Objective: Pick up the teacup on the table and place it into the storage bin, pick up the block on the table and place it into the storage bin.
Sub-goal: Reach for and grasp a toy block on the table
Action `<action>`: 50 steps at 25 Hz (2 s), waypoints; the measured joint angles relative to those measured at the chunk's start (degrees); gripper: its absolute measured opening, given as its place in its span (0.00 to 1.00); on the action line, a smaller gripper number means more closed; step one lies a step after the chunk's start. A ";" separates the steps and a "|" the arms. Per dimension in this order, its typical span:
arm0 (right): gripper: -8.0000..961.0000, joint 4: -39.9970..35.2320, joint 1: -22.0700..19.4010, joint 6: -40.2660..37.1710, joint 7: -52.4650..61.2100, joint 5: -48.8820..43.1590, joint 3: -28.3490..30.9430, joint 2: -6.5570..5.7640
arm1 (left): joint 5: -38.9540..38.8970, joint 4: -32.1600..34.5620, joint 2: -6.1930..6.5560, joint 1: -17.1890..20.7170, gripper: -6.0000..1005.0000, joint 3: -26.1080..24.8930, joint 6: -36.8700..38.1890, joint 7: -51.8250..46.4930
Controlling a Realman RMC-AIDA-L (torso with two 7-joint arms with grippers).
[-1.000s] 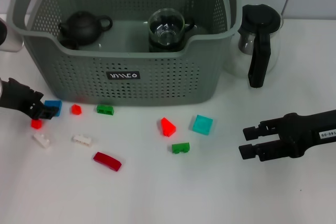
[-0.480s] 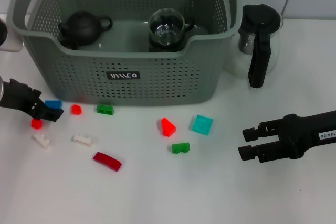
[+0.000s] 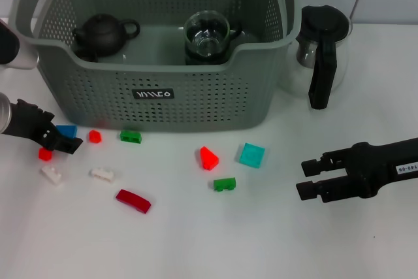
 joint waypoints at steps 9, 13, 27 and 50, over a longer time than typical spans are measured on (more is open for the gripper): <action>0.74 0.01 -0.04 0.07 -0.08 0.00 0.00 0.06 | 0.00 -1.65 0.07 -0.18 0.83 0.34 -2.08 0.12; 0.74 0.08 -0.18 0.09 -0.25 0.00 0.00 0.07 | 0.66 -2.83 0.12 -0.57 0.83 0.45 -2.66 0.14; 0.74 0.19 -0.36 0.21 -0.33 0.00 -0.05 0.11 | 1.38 -3.60 0.14 -0.76 0.83 0.36 -3.54 0.10; 0.74 0.36 -0.35 0.48 -0.34 -0.10 -0.09 0.25 | 1.42 -5.90 0.65 -2.23 0.83 0.35 -1.41 -0.02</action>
